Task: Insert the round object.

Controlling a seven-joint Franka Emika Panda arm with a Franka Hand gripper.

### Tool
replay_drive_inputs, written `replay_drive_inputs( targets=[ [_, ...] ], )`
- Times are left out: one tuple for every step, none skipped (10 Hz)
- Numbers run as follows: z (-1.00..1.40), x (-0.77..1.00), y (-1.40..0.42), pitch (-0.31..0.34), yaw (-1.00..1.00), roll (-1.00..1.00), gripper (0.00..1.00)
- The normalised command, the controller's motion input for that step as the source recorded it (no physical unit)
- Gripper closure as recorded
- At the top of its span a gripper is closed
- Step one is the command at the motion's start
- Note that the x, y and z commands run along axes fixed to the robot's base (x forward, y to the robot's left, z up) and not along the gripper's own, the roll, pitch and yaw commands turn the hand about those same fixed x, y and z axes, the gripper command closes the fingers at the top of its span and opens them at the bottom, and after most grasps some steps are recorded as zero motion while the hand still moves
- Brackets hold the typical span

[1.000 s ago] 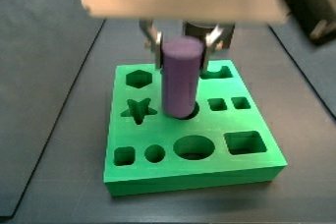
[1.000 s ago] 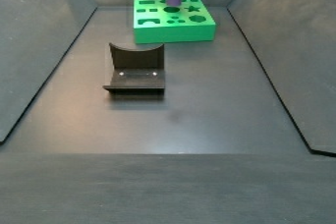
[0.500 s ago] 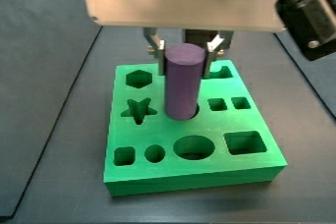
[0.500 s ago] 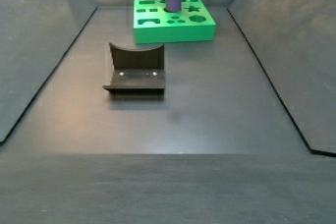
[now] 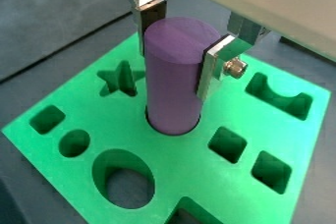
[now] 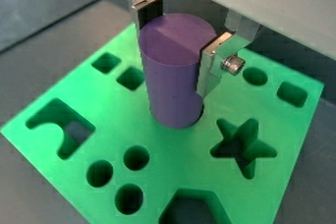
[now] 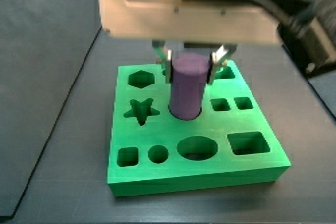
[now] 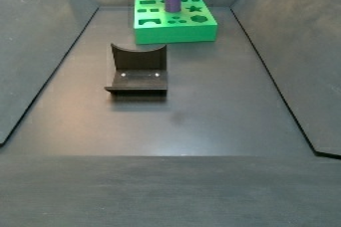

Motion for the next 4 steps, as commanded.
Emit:
replay_drive_inputs(
  targets=[
    [-1.00, -0.05, -0.01, -0.011, 0.08, 0.05, 1.00],
    [-1.00, -0.04, -0.03, -0.014, 0.07, 0.04, 1.00],
    [-1.00, -0.02, -0.11, -0.133, -0.01, 0.00, 1.00],
    [-0.02, 0.13, 0.03, 0.066, 0.00, -0.07, 1.00]
  ],
)
